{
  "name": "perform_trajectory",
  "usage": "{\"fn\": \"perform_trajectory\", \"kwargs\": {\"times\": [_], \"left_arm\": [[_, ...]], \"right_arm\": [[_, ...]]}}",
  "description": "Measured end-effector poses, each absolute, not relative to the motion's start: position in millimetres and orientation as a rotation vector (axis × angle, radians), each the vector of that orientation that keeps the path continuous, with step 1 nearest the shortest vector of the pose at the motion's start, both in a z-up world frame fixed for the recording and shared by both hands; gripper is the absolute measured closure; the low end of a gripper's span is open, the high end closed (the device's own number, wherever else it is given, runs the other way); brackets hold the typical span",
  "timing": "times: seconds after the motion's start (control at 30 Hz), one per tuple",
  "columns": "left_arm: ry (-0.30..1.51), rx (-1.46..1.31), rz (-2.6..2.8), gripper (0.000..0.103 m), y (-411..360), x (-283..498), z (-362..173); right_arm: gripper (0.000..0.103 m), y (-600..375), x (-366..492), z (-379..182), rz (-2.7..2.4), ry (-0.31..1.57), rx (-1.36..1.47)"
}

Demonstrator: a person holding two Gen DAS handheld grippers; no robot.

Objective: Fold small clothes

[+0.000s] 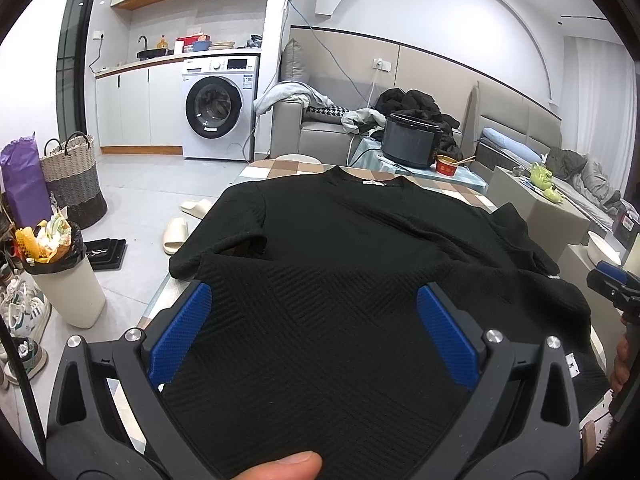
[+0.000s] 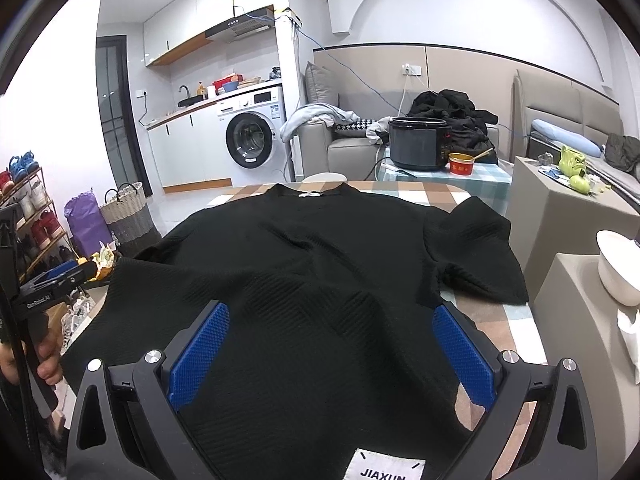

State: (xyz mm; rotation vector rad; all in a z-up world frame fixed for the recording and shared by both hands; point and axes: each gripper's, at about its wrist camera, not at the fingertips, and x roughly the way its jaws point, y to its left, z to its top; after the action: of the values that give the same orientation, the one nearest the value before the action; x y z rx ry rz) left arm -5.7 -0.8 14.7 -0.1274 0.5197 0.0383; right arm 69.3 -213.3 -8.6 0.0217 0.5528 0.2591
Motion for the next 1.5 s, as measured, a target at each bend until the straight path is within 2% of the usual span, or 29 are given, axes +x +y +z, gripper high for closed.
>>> {"fn": "perform_trajectory", "kwargs": {"times": [0.67, 1.5], "left_arm": [[0.545, -0.115, 0.041, 0.001, -7, 0, 6], [0.574, -0.114, 0.094, 0.001, 23, 37, -9]], "right_arm": [[0.0, -216, 79, -17, 0.247, 0.588, 0.026], [0.0, -218, 104, -25, 0.244, 0.628, 0.041]]}}
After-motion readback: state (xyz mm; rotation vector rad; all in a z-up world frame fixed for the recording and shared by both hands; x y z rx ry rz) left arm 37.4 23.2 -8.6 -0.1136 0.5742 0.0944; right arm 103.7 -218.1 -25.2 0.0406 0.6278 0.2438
